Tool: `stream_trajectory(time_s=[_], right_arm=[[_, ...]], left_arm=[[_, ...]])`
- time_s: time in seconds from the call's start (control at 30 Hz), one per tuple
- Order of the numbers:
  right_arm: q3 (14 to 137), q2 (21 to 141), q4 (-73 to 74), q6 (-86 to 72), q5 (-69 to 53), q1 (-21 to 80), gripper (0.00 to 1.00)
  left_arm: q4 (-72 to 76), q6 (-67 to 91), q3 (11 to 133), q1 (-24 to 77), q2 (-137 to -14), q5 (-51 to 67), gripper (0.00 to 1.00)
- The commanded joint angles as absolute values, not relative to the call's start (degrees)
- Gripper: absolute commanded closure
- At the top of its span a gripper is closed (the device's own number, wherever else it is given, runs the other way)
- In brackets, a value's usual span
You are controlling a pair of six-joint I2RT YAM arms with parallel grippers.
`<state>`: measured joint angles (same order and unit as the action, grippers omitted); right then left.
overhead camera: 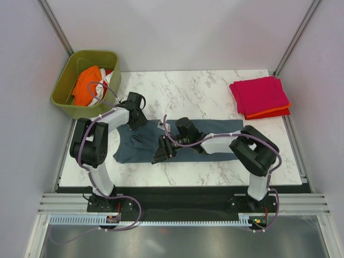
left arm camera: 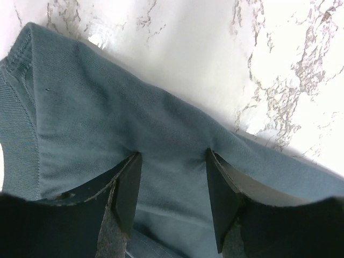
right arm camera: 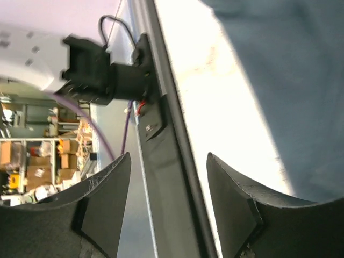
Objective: Fold and stack the t-shirts
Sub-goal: Fold the tshirt
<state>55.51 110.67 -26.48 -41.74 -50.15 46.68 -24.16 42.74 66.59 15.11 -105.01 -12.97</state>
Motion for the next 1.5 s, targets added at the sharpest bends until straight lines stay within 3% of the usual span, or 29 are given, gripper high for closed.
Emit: stream_trajectory(time_s=[0.0,0.13,0.27,0.43,0.63,1.03,1.47], right_arm=[[53.3,102.6,-21.5,-35.3,-47.2,47.5,0.34],[61.1,98.9,1.8,-24.5,-26.9,49.9,0.35],[69.3,102.7,11.1,-17.2,-4.3,53.2,0.47],[77.2,110.1,13.8,-14.9,6.4,55.6,0.57],[81.1,116.1,8.8,-17.3,9.8,56.5,0.62],[77.4,117.3,-9.0,-17.1,9.4,57.2,0.51],[82.7,122.7,-8.3,-14.4,7.9,57.8,0.50]], left_arm=[[-24.4,40.5,68.0,14.8,-104.4,-13.5,0.42],[-24.4,40.3,67.5,14.8,-102.4,-13.3,0.42],[-24.4,40.2,67.4,14.8,-101.3,-12.9,0.42],[-24.5,40.1,67.5,14.8,-102.0,-12.3,0.42],[-24.4,40.7,68.0,13.9,-102.8,-8.7,0.41],[-25.4,41.2,68.6,11.6,-104.6,-4.0,0.40],[-26.1,40.6,69.0,10.2,-105.4,-2.5,0.40]])
